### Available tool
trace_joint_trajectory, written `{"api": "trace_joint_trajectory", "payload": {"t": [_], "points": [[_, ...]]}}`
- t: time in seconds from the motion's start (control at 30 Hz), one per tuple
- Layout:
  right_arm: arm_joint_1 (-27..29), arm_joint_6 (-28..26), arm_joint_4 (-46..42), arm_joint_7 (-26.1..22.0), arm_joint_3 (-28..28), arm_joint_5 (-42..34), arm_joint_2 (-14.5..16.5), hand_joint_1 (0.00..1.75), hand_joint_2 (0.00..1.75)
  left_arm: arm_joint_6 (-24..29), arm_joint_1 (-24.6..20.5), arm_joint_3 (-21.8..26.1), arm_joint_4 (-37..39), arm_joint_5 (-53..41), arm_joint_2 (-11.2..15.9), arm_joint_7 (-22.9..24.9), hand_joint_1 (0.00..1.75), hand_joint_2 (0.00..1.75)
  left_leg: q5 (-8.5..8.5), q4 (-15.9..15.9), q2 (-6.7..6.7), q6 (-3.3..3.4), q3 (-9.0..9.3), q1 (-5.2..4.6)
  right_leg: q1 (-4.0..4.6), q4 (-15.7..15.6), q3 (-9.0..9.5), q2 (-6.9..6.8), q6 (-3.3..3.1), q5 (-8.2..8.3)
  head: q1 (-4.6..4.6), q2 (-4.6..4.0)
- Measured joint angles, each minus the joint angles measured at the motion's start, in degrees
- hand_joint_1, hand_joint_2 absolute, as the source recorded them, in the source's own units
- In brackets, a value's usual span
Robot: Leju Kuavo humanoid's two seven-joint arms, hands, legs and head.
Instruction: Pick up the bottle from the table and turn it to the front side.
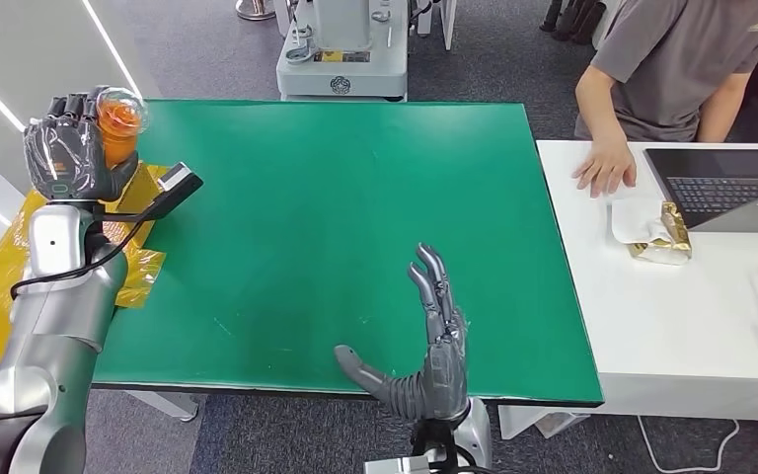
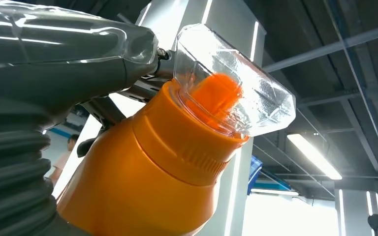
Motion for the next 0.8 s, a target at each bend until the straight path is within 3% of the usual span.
{"api": "trace_joint_trajectory", "payload": {"t": [0.13,0.3,0.4,0.53,0.8], "points": [[0.03,0.00,-0.13,0.00,0.03,-0.77,0.00,0.00,1.75,-0.25,-0.61,-0.97,4.65,-2.70,0.78,4.96,1.75,1.75,0.00,0.00,0.03,0.00,0.02,0.00,0.00,0.00,0.00,0.03,0.00,0.00,-0.01,0.00],[0.15,0.00,-0.88,0.00,0.11,-0.68,0.00,0.00,1.75,-4.55,-0.11,-9.11,10.56,-2.81,3.06,11.58,1.75,1.75,0.00,-0.01,0.04,0.00,0.01,0.00,0.00,0.01,-0.01,0.04,-0.02,-0.01,0.00,0.00],[0.73,0.00,-3.48,0.00,-0.09,1.71,0.00,0.00,1.75,-9.16,1.30,-14.63,13.15,-2.81,4.21,12.41,1.75,1.75,-0.03,-0.02,0.07,-0.03,0.01,-0.01,-0.01,0.00,-0.02,0.08,-0.04,-0.03,0.00,0.00],[1.39,0.00,-6.65,0.00,-0.36,4.20,0.00,0.00,1.75,-11.16,4.66,-20.80,15.68,-2.81,5.11,13.93,1.75,1.75,-0.06,-0.02,0.12,-0.05,0.01,-0.01,-0.01,-0.02,-0.05,0.15,-0.06,-0.05,0.01,0.00],[1.70,0.00,-7.81,0.00,-0.66,4.26,0.01,0.00,1.75,-13.01,6.36,-26.27,17.87,-2.84,6.38,13.14,1.75,1.75,-0.15,-0.09,0.22,-0.19,0.18,-0.01,-0.01,0.01,-0.01,0.26,-0.12,-0.07,0.00,0.00]]}}
